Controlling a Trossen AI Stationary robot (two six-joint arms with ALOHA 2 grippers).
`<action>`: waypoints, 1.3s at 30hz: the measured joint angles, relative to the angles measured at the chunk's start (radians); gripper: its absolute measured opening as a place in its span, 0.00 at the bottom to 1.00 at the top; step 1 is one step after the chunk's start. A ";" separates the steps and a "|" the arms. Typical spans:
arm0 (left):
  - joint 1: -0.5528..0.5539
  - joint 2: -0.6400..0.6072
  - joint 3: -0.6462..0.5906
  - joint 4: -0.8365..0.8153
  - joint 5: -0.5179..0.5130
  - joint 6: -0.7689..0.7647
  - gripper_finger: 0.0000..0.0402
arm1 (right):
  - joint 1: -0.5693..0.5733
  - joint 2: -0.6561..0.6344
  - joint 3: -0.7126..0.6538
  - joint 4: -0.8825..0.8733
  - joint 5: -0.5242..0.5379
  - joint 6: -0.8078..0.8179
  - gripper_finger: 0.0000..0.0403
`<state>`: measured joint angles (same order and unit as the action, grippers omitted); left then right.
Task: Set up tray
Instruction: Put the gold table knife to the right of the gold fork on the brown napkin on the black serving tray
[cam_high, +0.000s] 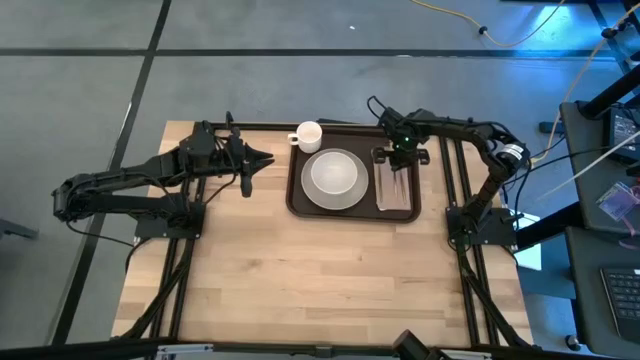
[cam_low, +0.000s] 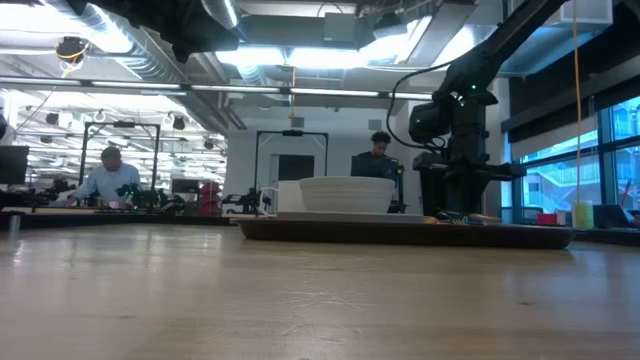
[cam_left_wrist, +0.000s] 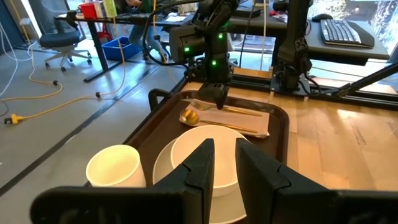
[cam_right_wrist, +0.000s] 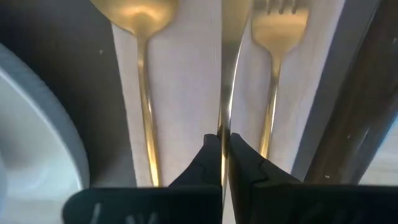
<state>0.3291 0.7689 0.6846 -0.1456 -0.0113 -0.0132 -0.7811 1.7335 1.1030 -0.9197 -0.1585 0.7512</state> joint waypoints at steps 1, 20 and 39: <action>0.000 0.000 0.000 -0.002 0.000 0.000 0.15 | 0.000 0.000 -0.006 0.002 0.000 0.003 0.00; 0.000 0.000 0.000 -0.016 0.000 0.008 0.15 | 0.003 0.044 -0.043 0.055 -0.031 0.028 0.00; 0.000 0.000 0.000 -0.016 0.000 0.008 0.15 | 0.009 0.066 -0.043 0.089 -0.047 0.032 0.10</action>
<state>0.3290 0.7685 0.6846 -0.1619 -0.0109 -0.0048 -0.7719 1.7992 1.0599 -0.8303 -0.2054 0.7830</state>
